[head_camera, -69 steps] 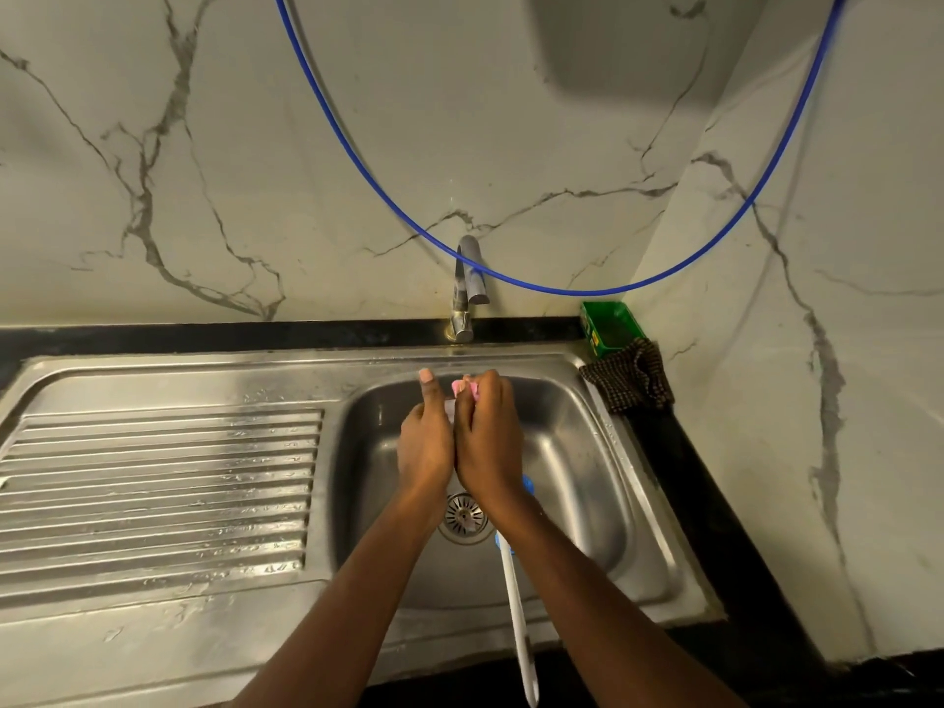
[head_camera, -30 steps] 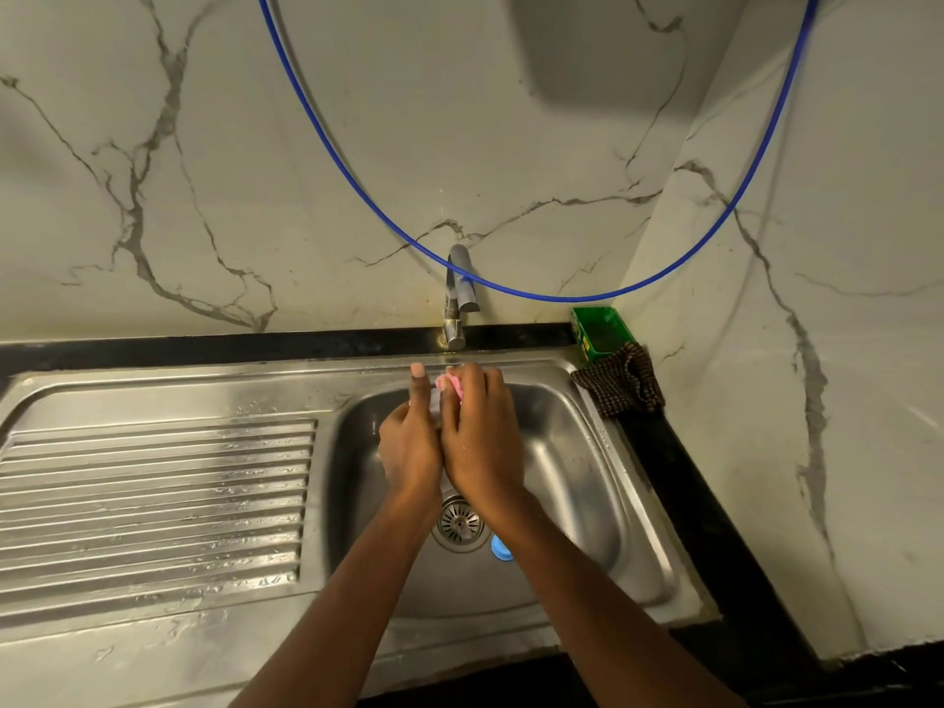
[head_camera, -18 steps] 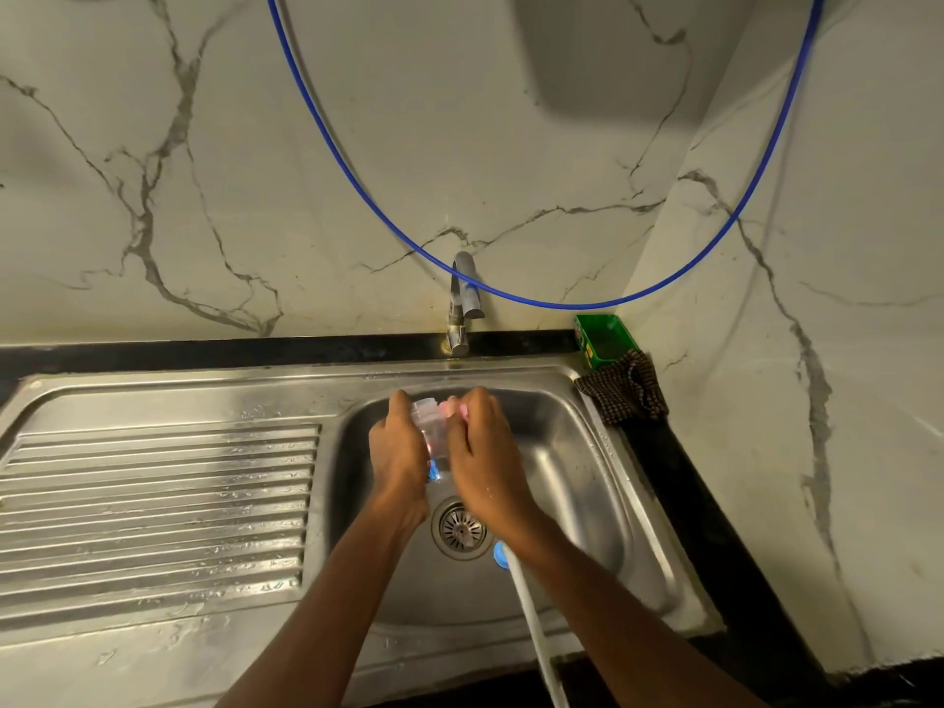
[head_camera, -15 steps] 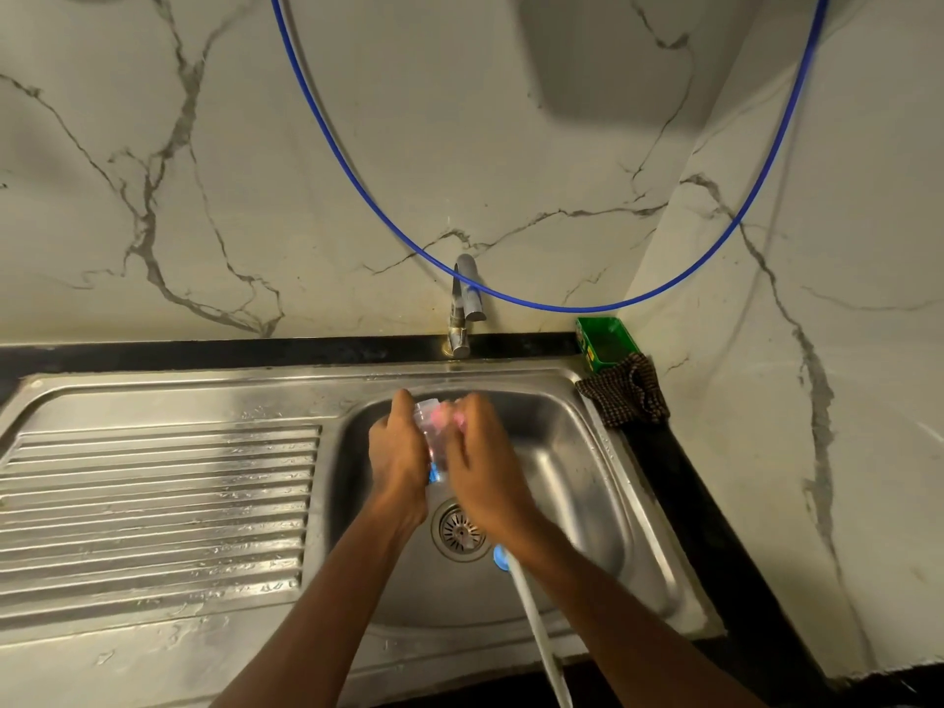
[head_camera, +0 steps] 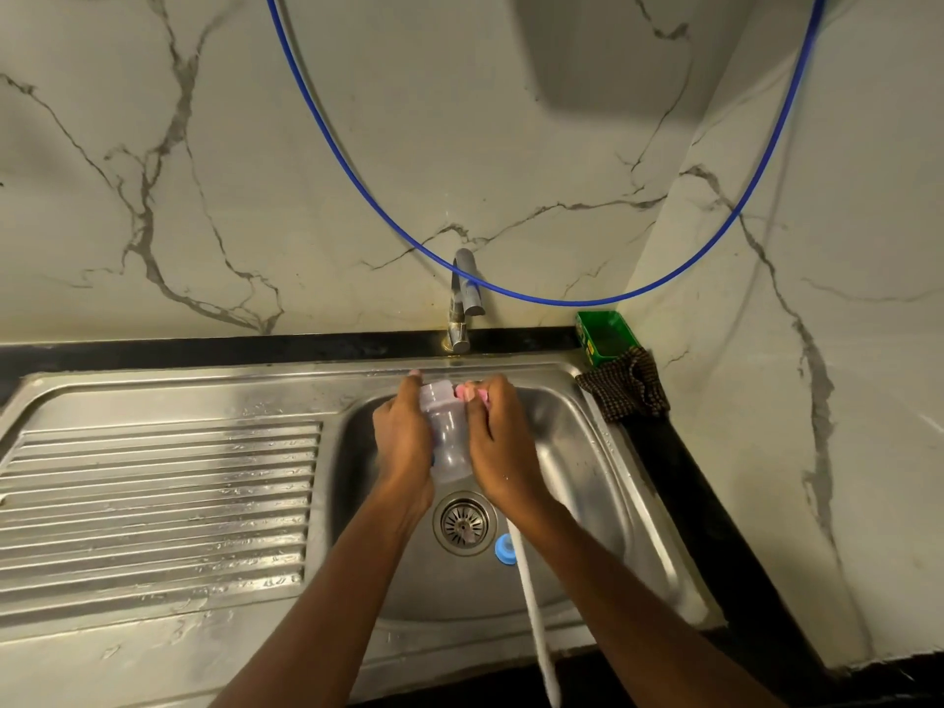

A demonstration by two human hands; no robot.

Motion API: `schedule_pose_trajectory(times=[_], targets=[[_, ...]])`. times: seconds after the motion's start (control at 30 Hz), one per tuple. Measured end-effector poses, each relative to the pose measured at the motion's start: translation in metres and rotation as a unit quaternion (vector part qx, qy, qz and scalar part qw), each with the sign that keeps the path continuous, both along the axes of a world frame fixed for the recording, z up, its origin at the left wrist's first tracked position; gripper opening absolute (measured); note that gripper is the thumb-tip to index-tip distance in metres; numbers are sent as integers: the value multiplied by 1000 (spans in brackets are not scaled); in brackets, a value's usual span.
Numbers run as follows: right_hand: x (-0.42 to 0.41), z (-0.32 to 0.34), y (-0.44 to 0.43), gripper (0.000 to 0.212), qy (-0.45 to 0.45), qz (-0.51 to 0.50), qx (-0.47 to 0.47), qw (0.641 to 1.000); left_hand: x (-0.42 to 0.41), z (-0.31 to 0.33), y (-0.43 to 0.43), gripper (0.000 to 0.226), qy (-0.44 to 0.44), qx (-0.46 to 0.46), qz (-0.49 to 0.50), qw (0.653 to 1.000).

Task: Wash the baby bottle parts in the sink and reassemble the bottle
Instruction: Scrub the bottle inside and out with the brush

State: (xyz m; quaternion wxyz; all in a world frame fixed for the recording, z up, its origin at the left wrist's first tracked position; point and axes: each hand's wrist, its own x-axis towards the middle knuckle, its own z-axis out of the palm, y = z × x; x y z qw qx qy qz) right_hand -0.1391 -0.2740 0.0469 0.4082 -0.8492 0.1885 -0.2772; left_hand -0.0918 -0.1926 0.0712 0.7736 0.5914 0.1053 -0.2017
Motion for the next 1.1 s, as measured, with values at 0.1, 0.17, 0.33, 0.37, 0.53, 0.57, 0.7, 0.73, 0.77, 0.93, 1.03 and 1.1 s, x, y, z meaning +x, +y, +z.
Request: schedule_pose_trajectory(times=[0.1, 0.17, 0.33, 0.37, 0.53, 0.57, 0.7, 0.73, 0.77, 0.93, 1.03, 1.1], targets=[[2, -3, 3, 11, -15, -39, -38, 998, -2, 12, -8, 49, 28, 1, -21, 999], [2, -4, 5, 14, -15, -63, -64, 996, -3, 18, -10, 59, 28, 3, -38, 999], [6, 5, 13, 22, 1, -46, -41, 998, 5, 3, -10, 91, -12, 21, -2, 1000], [4, 5, 18, 25, -4, -37, -49, 998, 6, 5, -7, 68, -18, 31, 12, 999], [-2, 7, 15, 33, -21, 44, -101, 994, 8, 4, 1, 22, -4, 9, -22, 1000], [-1, 7, 13, 26, -25, 35, -80, 996, 8, 0, 1, 26, -3, 0, -36, 999], [2, 10, 7, 23, -21, 62, -68, 996, 6, -1, 4, 44, 14, -21, -52, 998], [2, 9, 5, 20, -21, 49, -52, 997, 5, -1, 4, 50, 23, -31, -56, 998], [1, 10, 4, 17, -23, 35, -29, 999, 7, -3, 3, 56, 29, -46, -56, 997], [-6, 8, 9, 22, -50, 65, -37, 996, 10, -3, 2, 46, 17, -47, -51, 997], [2, 3, -2, 18, -28, -6, -15, 999, 7, -5, -4, 49, 17, -22, -33, 999], [3, 4, -4, 12, -36, -29, -43, 998, 6, 2, -8, 54, 1, -1, -26, 1000]])
